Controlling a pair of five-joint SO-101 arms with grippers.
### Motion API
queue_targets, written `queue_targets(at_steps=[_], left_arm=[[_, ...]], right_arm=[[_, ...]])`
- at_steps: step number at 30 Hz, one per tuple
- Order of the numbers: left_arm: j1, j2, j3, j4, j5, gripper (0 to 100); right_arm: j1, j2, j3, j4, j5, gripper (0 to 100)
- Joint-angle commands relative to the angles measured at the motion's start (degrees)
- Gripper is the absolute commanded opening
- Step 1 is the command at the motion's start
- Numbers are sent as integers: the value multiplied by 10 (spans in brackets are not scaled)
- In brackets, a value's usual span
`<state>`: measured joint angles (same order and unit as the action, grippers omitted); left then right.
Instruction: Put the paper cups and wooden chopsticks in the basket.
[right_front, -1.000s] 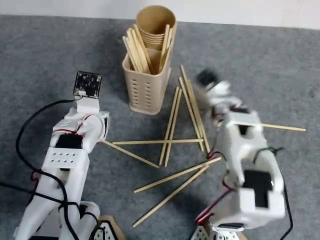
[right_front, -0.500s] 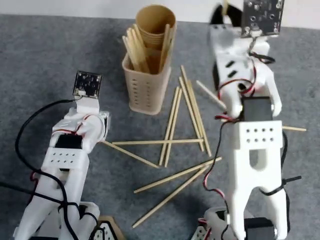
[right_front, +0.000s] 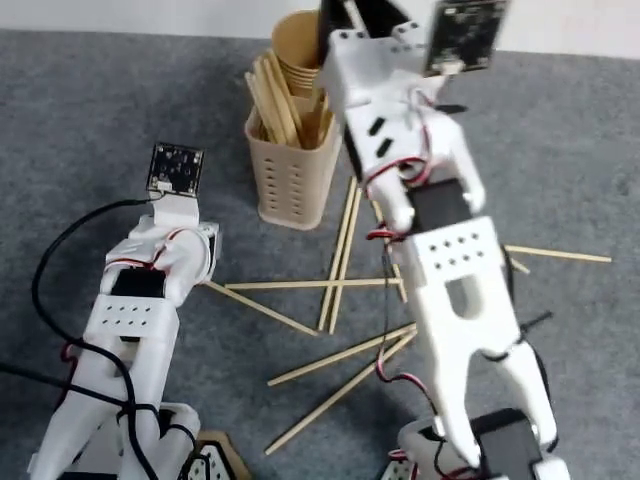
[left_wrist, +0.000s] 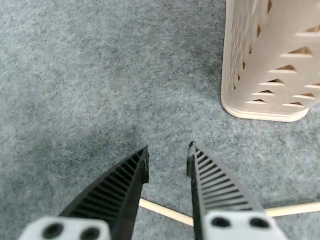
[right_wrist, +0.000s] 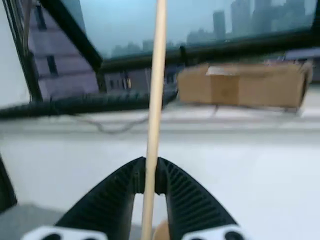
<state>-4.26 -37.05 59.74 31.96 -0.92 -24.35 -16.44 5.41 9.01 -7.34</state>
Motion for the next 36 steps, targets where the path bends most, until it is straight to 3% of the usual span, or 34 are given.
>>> queue_targets(at_steps=[1, 4, 8, 10, 16, 20, 24, 26, 32, 34, 36], left_arm=[[7, -15, -2, -10, -7, 164], [7, -15, -2, -10, -7, 164], [7, -15, -2, -10, -7, 164], [7, -15, -2, -10, -7, 164], [7, -15, -2, -10, -7, 164], [-23, -29, -32, 11, -8, 161], [-50, -47, -144, 224, -111, 162], [-48, -46, -212, 342, -177, 164], [4, -45, -332, 648, -433, 165], [25, -45, -318, 697, -497, 165], [29, -44, -289, 686, -528, 188]], right_arm=[[-19, 19, 15, -23, -4, 6], [-27, 46, 20, -18, -4, 29], [-26, 52, 17, 52, -3, 201], [-25, 49, -15, 125, 1, 200], [-25, 7, -113, 243, 113, 164], [7, -59, -120, 434, 217, 99], [74, -160, -107, 639, 223, 87], [117, -218, -54, 686, 226, 84], [231, -468, 299, 625, 251, 6], [256, -564, 457, 572, 277, 26], [277, -650, 594, 534, 297, 43]])
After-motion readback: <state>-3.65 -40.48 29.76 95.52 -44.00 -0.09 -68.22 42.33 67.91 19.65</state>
